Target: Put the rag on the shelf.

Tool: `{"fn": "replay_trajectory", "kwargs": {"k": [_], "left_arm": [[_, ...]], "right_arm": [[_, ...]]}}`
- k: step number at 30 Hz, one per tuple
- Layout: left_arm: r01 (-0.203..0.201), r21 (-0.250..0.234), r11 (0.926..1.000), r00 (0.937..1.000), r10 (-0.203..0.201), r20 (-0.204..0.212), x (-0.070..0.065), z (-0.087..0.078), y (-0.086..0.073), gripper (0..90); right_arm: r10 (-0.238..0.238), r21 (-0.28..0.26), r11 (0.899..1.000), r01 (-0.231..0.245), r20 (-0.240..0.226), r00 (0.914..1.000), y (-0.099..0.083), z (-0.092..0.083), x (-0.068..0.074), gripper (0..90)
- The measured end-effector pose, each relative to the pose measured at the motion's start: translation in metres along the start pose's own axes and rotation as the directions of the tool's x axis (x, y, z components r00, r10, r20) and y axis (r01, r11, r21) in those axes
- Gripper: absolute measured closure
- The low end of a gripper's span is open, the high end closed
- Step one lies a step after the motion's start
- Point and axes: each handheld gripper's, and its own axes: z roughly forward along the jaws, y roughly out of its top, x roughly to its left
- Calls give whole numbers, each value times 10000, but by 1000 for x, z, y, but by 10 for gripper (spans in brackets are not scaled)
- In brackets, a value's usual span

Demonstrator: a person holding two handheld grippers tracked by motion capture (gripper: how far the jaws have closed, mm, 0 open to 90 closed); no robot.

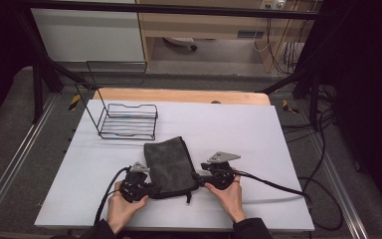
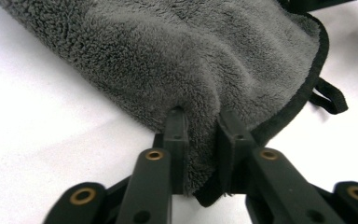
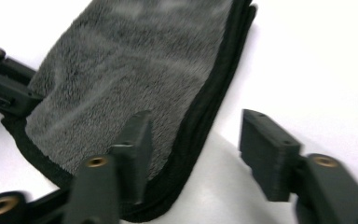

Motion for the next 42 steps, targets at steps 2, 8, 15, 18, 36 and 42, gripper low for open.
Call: {"fn": "replay_trajectory", "kwargs": {"k": [2, 8, 15, 18, 36, 42], "left_arm": [[52, -29, 10000, 9999, -51, 152, 2, -2, 0, 792], [-169, -41, 9998, 9993, 171, 341, 8, -14, 0, 803], [-492, 262, 9984, 9983, 484, 314, 25, -39, -13, 803], [-558, 313, 9979, 9981, 550, 278, 29, -43, -16, 800], [-1234, -659, 9902, 9919, 1212, -373, 43, -66, -11, 451], [-1043, -1282, 9862, 9937, 981, -540, 62, -70, 6, 259]], "right_arm": [[150, -172, 9997, -151, -54, 9999, 1, -5, -3, 337], [293, -527, 9982, -299, -135, 9995, 1, -22, -14, 188], [402, -522, 9978, -408, -126, 9991, -3, -28, -20, 107], [335, -473, 9983, -342, -164, 9993, -4, -27, -20, 89], [269, -174, 9995, -274, -291, 9992, -6, -26, -19, 30], [190, -130, 9997, -195, -339, 9992, -6, -26, -19, 22]]}}
